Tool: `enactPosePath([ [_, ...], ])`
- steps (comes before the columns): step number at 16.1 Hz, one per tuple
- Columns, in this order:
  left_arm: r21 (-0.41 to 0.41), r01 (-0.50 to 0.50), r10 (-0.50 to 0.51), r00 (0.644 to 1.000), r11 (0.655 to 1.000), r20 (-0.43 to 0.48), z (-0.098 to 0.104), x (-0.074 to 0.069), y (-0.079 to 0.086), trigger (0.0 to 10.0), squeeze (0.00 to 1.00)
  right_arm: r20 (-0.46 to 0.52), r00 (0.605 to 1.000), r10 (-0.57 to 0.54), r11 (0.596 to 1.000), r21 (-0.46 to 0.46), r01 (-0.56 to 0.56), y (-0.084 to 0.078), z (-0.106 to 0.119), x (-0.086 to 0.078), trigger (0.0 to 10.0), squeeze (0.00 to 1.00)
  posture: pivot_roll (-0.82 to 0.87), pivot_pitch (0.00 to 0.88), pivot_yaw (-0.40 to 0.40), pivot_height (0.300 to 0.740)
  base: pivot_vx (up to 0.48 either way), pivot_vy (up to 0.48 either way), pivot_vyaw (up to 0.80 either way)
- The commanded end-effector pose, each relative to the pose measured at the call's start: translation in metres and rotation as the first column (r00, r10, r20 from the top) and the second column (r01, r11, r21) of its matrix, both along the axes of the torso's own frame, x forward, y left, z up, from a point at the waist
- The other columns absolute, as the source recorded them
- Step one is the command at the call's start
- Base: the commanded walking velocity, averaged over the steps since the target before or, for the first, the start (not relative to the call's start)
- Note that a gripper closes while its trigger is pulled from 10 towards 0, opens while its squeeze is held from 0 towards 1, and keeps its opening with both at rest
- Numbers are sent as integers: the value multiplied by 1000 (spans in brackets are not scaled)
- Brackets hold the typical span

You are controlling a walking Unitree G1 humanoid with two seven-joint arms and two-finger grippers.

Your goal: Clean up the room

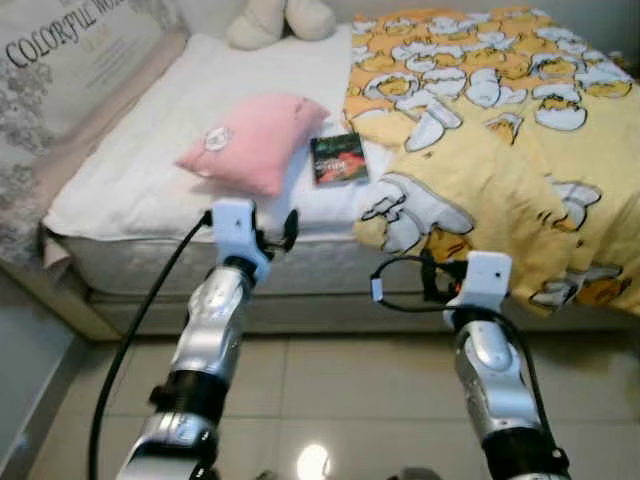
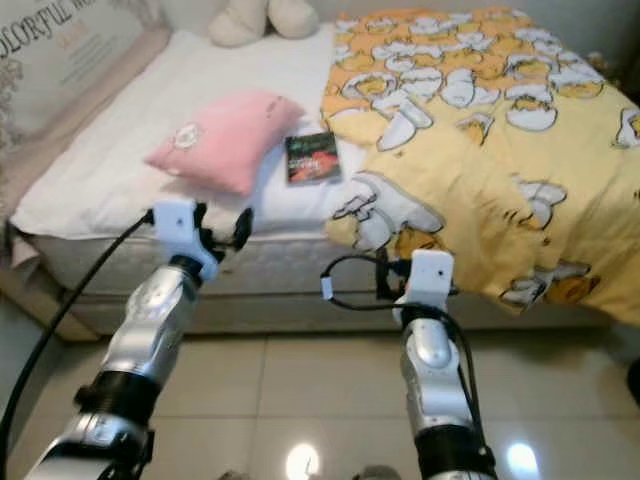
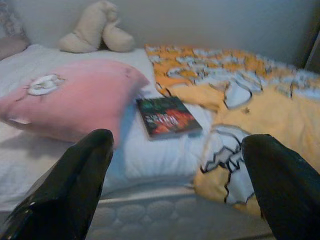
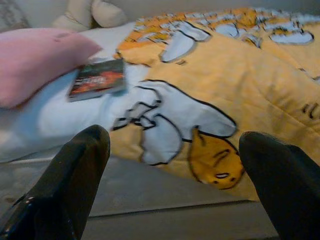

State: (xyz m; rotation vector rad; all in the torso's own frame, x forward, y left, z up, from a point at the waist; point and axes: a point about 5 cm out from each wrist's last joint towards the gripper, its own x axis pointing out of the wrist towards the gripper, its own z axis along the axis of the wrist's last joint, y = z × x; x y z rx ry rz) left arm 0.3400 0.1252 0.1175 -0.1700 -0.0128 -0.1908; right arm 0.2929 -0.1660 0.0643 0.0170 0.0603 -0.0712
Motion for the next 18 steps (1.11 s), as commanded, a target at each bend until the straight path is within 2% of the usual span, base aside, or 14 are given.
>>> enactPosePath([
  [1,-70,-145,139,986,987,-89,-13,0,28,10000,0,54,998,41,999,-7,-41,13,11,6,10000,0,-227,0,92,740,0,480,0],
  [4,-8,-134,133,988,991,-76,-16,-5,30,10000,0,82,996,39,999,-15,-38,8,15,5,10000,0,-222,0,91,740,0,480,0],
  [5,30,-128,130,989,991,-75,-19,-7,30,10000,0,103,994,40,999,-41,-36,4,19,6,10000,0,-221,0,93,740,0,480,0],
  [6,113,-131,140,987,985,-75,-22,-8,29,10000,0,153,987,49,996,-76,-38,2,31,9,10000,0,-222,0,93,740,0,0,0],
  [8,81,-129,133,990,988,-48,-17,-7,28,10000,0,183,981,58,995,-88,-43,2,40,13,10000,0,-227,0,91,740,229,0,0],
  [12,45,-131,133,990,990,-44,-14,-4,24,10000,0,175,982,75,994,-85,-61,8,38,13,10000,0,-225,0,84,740,464,0,0],
  [13,42,-119,119,993,992,2,-11,-6,24,10000,0,203,975,85,991,-120,-61,8,40,10,10000,0,-225,0,83,740,450,0,0],
  [14,86,-101,96,993,991,67,-7,-11,25,10000,0,220,972,77,989,-139,-47,5,40,5,10000,0,-225,0,82,740,472,0,0],
  [15,100,-97,87,992,990,95,-7,-16,25,10000,0,226,972,58,990,-141,-26,1,38,1,10000,0,-225,0,82,740,480,0,0],
  [16,151,-29,8,991,988,137,-18,-43,18,10000,0,200,978,59,983,-180,-22,-7,22,-23,10000,0,-225,0,84,740,469,0,0],
  [18,153,0,-14,996,988,91,-37,-67,15,10000,0,123,988,92,973,-221,-63,-13,-1,-51,10000,0,-219,0,84,740,403,139,0],
])
